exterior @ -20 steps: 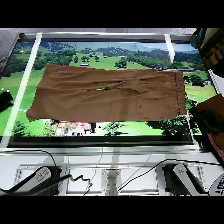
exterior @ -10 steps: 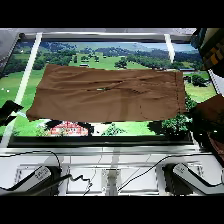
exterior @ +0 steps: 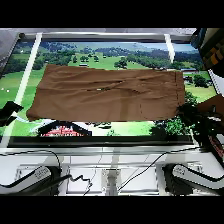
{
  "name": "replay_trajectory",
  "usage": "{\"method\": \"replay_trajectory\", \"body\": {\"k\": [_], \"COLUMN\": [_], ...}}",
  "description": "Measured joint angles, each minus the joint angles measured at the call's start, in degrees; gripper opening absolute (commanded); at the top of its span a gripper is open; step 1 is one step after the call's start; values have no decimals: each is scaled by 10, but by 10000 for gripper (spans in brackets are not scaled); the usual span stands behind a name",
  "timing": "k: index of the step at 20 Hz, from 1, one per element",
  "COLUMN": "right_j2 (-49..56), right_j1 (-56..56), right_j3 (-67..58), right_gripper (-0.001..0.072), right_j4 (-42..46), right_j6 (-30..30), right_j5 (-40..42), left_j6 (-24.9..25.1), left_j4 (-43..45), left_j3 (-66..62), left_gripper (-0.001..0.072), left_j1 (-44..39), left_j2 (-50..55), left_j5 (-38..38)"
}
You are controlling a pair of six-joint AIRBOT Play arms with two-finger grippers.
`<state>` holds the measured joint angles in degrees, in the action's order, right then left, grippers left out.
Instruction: Fold the clothes and pants, and hang the long-sleeved shirts on hangers.
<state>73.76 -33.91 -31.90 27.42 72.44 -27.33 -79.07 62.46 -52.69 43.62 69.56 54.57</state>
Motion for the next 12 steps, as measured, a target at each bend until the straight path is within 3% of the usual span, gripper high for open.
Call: {"method": "replay_trajectory", "body": {"k": [1,2,12], "right_j2": [1,1,1], "right_j1": [4,6,12], "right_j3": [0,0,0], "right_gripper": [102,30,31], "right_j4": [-6,-10,-19], "right_j6": [0,0,0], "right_j5": [13,20,19], "left_j6": [-4,-10,-61], "left_j4": [0,0,0], "left_j3": [0,0,42], "left_gripper": [641,642,641], "left_j1": [0,0,-14], "left_j2": [5,11,53], "left_j5": [0,0,-14]}}
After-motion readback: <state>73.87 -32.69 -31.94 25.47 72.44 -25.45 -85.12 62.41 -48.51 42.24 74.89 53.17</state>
